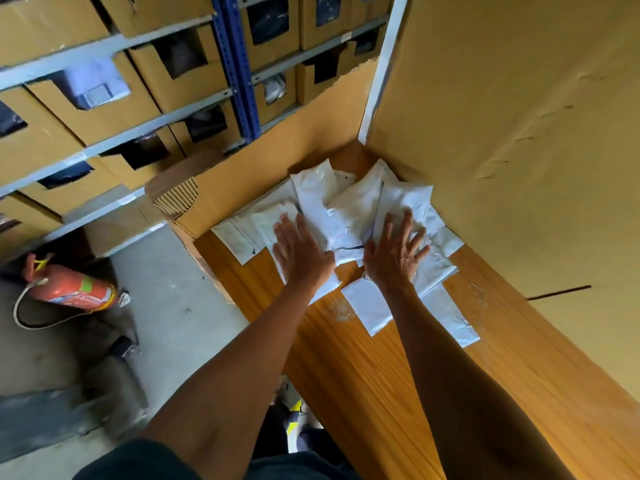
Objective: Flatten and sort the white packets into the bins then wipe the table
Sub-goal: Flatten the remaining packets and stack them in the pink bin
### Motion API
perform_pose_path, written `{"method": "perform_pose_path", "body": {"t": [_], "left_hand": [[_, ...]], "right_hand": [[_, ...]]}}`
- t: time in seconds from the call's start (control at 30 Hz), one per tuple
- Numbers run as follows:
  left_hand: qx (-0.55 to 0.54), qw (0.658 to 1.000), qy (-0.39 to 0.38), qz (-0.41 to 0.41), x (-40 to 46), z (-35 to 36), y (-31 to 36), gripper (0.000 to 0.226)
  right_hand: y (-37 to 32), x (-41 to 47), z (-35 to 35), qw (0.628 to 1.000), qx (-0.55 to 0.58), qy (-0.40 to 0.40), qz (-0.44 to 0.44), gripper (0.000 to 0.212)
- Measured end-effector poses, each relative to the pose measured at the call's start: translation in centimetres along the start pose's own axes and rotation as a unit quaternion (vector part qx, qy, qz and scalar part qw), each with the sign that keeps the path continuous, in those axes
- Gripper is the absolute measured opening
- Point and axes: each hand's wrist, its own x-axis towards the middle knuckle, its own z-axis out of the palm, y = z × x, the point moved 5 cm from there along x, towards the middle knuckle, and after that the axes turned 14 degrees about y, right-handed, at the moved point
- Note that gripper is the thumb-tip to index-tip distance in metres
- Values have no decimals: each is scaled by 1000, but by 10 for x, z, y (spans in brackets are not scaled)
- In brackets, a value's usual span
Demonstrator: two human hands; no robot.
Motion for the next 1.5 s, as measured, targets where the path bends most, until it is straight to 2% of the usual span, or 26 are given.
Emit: {"method": "perform_pose_path", "body": {"t": [0.1, 0.27, 0.4, 0.53, 0.67, 0.8, 1.03, 1.3, 1.5], "left_hand": [[23, 996, -1, 92, -11, 4, -5, 111], [64, 985, 37, 159, -21, -2, -22, 107], [84, 981, 87, 150, -17, -6, -28, 95], [128, 975, 72, 167, -14, -2, -38, 96], [160, 971, 81, 160, -25, -6, -54, 78], [173, 969, 79, 159, -28, -10, -64, 71], [150, 973, 67, 160, -31, -21, -64, 69], [105, 976, 87, 171, -44, -44, -57, 69], [85, 963, 118, 228, -72, -67, -26, 77]], "right_hand": [[6, -9, -6, 1000, 3, -3, 3, 72], [9, -24, -10, 1000, 2, 1, 14, 67], [12, -25, -15, 1000, 1, 20, 15, 67], [13, -29, -16, 1000, 7, 9, 1, 72], [15, -40, -18, 999, -5, 18, -26, 76], [13, -51, -22, 999, -6, 37, -26, 75], [9, -59, -35, 999, -3, 46, -20, 81], [11, -76, -56, 998, 10, 57, -8, 81], [12, -99, -81, 996, 29, 85, -9, 80]]}}
